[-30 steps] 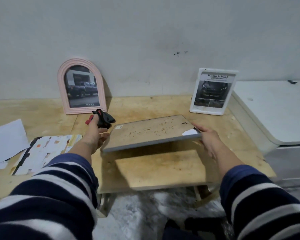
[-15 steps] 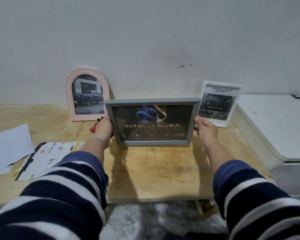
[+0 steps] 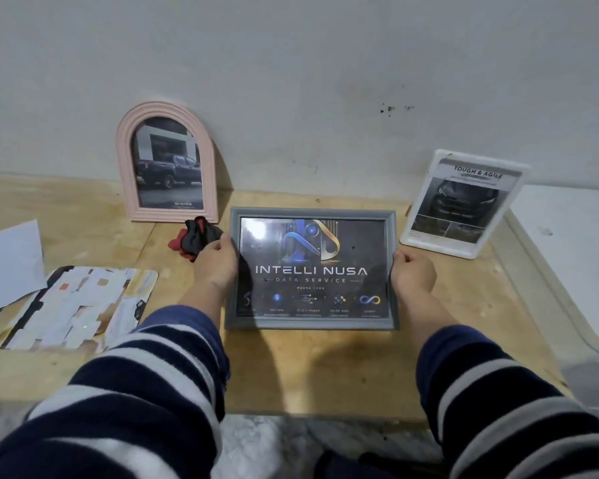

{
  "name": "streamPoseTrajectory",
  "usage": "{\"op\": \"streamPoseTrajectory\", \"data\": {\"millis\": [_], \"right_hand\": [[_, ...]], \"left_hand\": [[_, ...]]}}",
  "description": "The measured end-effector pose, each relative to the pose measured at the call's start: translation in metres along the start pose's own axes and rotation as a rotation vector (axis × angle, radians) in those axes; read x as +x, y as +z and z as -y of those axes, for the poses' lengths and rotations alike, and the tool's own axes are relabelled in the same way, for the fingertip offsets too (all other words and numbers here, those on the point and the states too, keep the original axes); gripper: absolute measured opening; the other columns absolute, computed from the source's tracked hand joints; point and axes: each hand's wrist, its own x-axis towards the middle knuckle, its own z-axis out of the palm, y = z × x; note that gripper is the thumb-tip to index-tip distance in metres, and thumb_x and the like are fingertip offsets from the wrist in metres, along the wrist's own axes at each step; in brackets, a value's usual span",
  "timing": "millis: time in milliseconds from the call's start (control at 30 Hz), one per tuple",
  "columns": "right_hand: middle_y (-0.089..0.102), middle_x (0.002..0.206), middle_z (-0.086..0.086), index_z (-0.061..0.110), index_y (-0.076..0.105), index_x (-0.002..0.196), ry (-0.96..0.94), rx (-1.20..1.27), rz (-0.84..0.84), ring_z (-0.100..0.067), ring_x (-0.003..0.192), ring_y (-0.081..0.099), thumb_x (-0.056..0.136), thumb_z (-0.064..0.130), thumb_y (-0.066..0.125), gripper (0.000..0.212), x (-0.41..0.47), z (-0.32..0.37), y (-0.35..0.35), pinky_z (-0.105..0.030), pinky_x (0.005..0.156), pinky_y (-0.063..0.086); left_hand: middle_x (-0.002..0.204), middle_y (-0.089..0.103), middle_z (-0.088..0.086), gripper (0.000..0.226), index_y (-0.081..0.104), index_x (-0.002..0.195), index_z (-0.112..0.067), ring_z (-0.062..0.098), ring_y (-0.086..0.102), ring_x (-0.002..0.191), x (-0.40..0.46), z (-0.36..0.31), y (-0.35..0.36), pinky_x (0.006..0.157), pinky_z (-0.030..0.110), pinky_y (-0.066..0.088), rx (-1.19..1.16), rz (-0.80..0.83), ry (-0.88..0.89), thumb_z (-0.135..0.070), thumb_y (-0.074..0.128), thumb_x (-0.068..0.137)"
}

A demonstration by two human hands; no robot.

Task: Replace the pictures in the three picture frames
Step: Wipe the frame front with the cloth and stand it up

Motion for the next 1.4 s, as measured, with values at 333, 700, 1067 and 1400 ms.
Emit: {"op": "streamPoseTrajectory", "data": {"millis": [333, 700, 1067, 1400], "right_hand": [[0.067, 0.110, -0.016, 0.005, 0.069, 0.109, 0.048, -0.202, 0.149, -0.034, 0.101, 0.060, 0.100, 0.024, 0.041, 0.034, 0.028, -0.020, 0.027, -0.031, 0.077, 0.041], [0.039, 0.137, -0.015, 0.012, 0.048, 0.134, 0.152, -0.525, 0.143, -0.033, 0.125, 0.037, 0.099, 0.044, 0.037, 0.048, 0.016, -0.005, 0.052, -0.044, 0.102, 0.036], [0.030, 0.138, -0.011, 0.027, 0.028, 0.146, -0.402, -0.591, 0.375, -0.031, 0.128, 0.025, 0.095, 0.030, 0.048, 0.055, -0.061, 0.055, 0.131, -0.043, 0.105, 0.023], [0.035, 0.140, -0.012, 0.036, 0.029, 0.147, -0.751, -0.505, 0.716, -0.036, 0.125, 0.034, 0.099, 0.036, 0.041, 0.049, -0.106, 0.133, 0.224, -0.044, 0.105, 0.033]], "left_hand": [[0.117, 0.064, 0.012, 0.052, 0.065, 0.116, -0.010, 0.031, 0.055, 0.113, 0.013, 0.011, 0.032, 0.095, 0.032, 0.037, 0.101, -0.022, 0.013, -0.048, 0.032, 0.101], [0.124, 0.061, 0.014, 0.068, 0.060, 0.122, -0.009, 0.034, 0.047, 0.116, 0.008, 0.049, 0.033, 0.103, 0.046, 0.035, 0.331, 0.059, 0.230, -0.060, 0.024, 0.095], [0.153, 0.035, 0.000, 0.103, 0.023, 0.152, -0.017, 0.021, 0.028, 0.141, -0.031, 0.111, 0.003, 0.116, 0.042, 0.020, 0.749, 0.124, 0.586, -0.086, 0.024, 0.076], [0.159, 0.019, -0.006, 0.103, 0.013, 0.154, -0.021, 0.014, 0.012, 0.146, -0.032, 0.107, 0.002, 0.119, 0.037, 0.006, 0.799, 0.117, 0.541, -0.081, 0.012, 0.070]]}}
